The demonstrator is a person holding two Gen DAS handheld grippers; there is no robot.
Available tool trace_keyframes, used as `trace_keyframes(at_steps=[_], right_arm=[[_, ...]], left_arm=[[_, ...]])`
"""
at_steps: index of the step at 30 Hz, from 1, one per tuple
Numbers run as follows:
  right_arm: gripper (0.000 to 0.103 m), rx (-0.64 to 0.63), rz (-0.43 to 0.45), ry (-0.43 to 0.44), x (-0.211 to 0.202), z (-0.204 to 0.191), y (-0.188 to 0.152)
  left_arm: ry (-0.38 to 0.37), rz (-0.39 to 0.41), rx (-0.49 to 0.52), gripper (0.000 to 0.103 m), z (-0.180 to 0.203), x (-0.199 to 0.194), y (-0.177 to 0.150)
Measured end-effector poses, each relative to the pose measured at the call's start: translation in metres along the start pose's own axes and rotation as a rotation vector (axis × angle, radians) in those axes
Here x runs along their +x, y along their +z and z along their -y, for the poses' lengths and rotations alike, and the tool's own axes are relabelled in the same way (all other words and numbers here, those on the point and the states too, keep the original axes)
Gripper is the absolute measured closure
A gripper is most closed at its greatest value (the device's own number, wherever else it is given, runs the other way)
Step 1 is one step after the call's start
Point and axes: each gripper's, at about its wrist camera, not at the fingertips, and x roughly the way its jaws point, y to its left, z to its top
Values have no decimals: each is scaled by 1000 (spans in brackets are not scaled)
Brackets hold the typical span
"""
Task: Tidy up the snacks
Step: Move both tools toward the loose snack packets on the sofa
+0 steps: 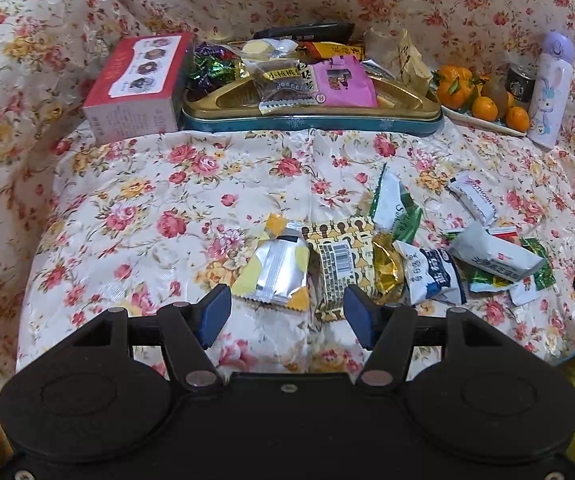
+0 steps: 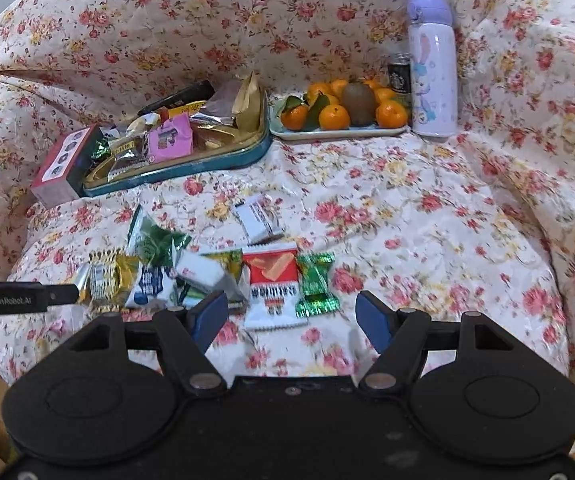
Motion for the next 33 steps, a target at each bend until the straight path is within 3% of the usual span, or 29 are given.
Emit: trace_keyframes(at_steps=[8,18,27,33], right_arm=[[30,-33,11,22,24,-7,24],[32,-60,24,49,57,-15,43],[37,-115,5,98,87,-26,53],[43,-173,-19,105,108,-38,57]], left_arm=[[2,-39,-18,39,-6,27,6],[-35,-13,-42,35,-13,36,9],[-6,45,150,39,4,31,14],[-21,55,195,39,7,32,20]])
